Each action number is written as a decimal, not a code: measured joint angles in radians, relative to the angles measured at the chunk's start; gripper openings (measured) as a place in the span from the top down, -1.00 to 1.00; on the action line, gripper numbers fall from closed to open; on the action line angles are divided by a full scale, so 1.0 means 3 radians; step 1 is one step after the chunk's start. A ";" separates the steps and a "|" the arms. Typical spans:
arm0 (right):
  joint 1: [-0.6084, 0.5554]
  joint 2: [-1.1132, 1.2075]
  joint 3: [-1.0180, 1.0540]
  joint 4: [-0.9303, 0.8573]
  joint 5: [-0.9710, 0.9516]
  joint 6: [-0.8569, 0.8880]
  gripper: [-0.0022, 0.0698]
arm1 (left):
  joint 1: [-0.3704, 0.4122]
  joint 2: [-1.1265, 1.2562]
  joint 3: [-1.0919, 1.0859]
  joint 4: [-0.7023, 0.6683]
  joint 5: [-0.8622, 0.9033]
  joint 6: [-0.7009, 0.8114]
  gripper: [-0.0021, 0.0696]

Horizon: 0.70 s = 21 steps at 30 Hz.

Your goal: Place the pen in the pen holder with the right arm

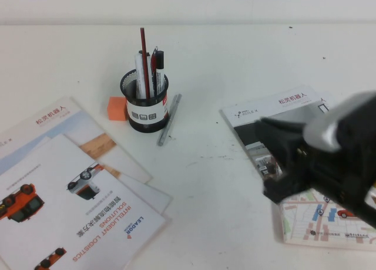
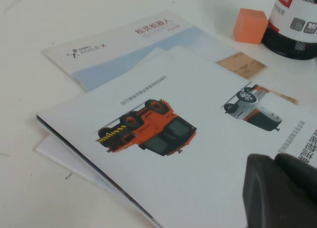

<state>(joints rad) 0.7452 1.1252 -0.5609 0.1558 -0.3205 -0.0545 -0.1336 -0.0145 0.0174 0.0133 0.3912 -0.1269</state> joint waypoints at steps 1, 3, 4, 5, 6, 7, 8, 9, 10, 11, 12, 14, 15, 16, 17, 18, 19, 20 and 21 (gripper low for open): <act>0.0000 -0.0062 0.0070 0.0009 0.0000 -0.0024 0.99 | 0.0000 0.0000 0.0000 0.0000 0.0000 0.0000 0.95; 0.0000 -0.0214 0.0230 0.0130 -0.0048 -0.0174 0.99 | 0.0000 0.0000 0.0000 0.0000 0.0000 0.0000 0.95; 0.0000 -0.0271 0.0289 0.0236 -0.0105 -0.0258 0.99 | 0.0000 0.0000 0.0000 0.0000 0.0000 0.0000 0.95; 0.0000 -0.0339 0.0362 0.0362 -0.0171 -0.0382 0.99 | 0.0000 0.0000 0.0000 0.0000 0.0000 0.0000 0.95; 0.0000 -0.0402 0.0420 0.0470 -0.0228 -0.0522 0.99 | 0.0000 0.0000 0.0000 0.0000 0.0000 0.0000 0.95; 0.0000 -0.0457 0.0492 0.0598 -0.0306 -0.0670 0.99 | 0.0000 0.0000 0.0000 0.0000 0.0000 0.0000 0.95; 0.0000 -0.0507 0.0563 0.0710 -0.0386 -0.0802 0.99 | 0.0000 0.0000 0.0000 0.0000 0.0000 0.0000 0.95; 0.0000 -0.0552 0.0630 0.0815 -0.0452 -0.0909 0.99 | 0.0000 0.0000 0.0000 0.0000 0.0000 0.0000 0.95; 0.0000 -0.0582 0.0692 0.0886 -0.0495 -0.0969 0.99 | 0.0000 0.0000 0.0000 0.0000 0.0000 0.0000 0.95; 0.0000 -0.0616 0.0745 0.0972 -0.0540 -0.1019 0.99 | 0.0000 0.0000 0.0000 0.0000 0.0000 0.0000 0.95; 0.0000 -0.0648 0.0790 0.1047 -0.0562 -0.1047 0.99 | 0.0000 0.0000 0.0000 0.0000 0.0000 0.0000 0.95; 0.0000 -0.0750 0.0865 0.1194 -0.0545 -0.1081 0.99 | 0.0000 0.0000 0.0000 0.0000 0.0000 0.0000 0.95; 0.0000 -0.0821 0.0904 0.1279 -0.0511 -0.1086 0.99 | 0.0000 0.0000 0.0000 0.0000 0.0000 0.0000 0.95; -0.0031 -0.0900 0.0928 0.1344 -0.0469 -0.1095 0.99 | 0.0000 0.0000 0.0000 0.0000 0.0000 0.0000 0.95; -0.0090 -0.0985 0.0948 0.1378 -0.0387 -0.1105 0.99 | 0.0000 0.0000 0.0000 0.0000 0.0000 0.0000 0.95; -0.0182 -0.1078 0.0975 0.1384 -0.0278 -0.1104 0.99 | 0.0000 0.0000 0.0000 0.0000 0.0000 0.0000 0.95; -0.0274 -0.1157 0.0987 0.1378 -0.0164 -0.1106 0.99 | 0.0000 0.0000 0.0000 0.0000 0.0000 0.0000 0.95; -0.0402 -0.1261 0.0989 0.1363 0.0004 -0.1106 0.99 | 0.0000 0.0000 0.0000 0.0000 0.0000 0.0000 0.95; -0.0535 -0.1368 0.0989 0.1353 0.0183 -0.1106 0.99 | 0.0000 0.0000 0.0000 0.0000 0.0000 0.0000 0.95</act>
<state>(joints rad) 0.5846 0.7147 -0.2643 0.5618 -0.2655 -0.3864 -0.1336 -0.0145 0.0174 0.0133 0.3912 -0.1269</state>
